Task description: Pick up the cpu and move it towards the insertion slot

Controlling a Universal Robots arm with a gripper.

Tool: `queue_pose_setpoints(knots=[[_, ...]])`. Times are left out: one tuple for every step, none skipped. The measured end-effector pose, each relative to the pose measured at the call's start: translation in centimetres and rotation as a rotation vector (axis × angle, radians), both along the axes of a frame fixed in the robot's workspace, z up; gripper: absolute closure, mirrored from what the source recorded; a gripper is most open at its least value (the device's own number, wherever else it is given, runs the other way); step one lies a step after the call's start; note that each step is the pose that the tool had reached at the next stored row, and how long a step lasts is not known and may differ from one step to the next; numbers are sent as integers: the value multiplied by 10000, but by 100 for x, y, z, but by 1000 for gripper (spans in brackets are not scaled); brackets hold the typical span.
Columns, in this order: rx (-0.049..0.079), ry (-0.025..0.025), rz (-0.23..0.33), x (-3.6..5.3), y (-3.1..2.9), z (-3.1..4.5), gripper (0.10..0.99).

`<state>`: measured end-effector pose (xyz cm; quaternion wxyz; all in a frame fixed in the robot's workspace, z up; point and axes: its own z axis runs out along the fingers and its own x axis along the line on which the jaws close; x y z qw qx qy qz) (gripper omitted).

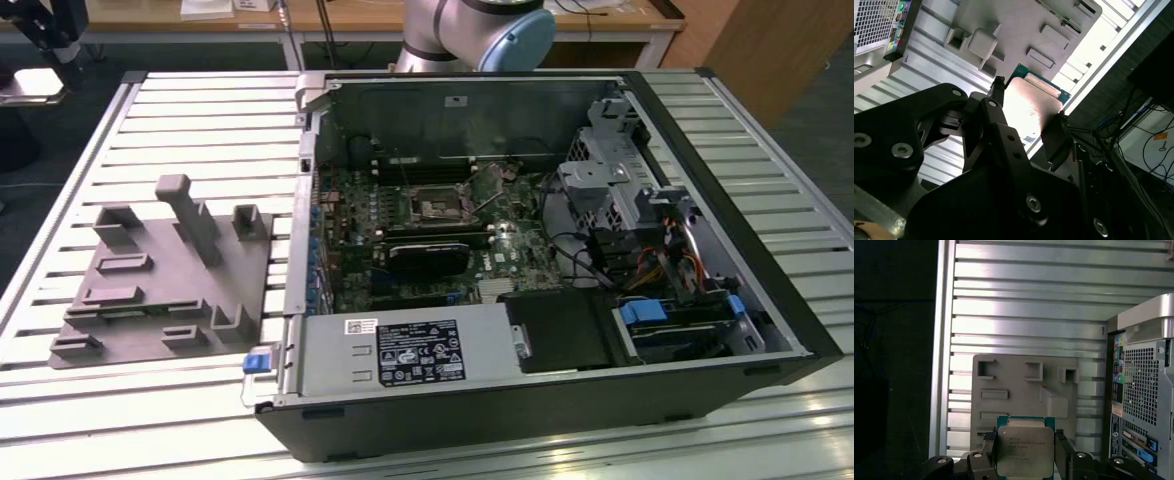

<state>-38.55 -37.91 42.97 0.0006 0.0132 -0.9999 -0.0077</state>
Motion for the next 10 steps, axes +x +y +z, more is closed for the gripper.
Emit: queue_pose_setpoints(knots=[[0,0,0,6,1,1,541],[-1,1,0,12,1,3,541],[0,1,0,19,2,4,541],[0,1,0,25,2,6,541],[1,0,0,30,3,7,541],[0,2,-1,36,3,9,541],[0,2,0,58,5,14,541],[0,3,0,65,6,16,541],[0,3,0,73,7,17,541],[0,5,1,84,8,19,541]])
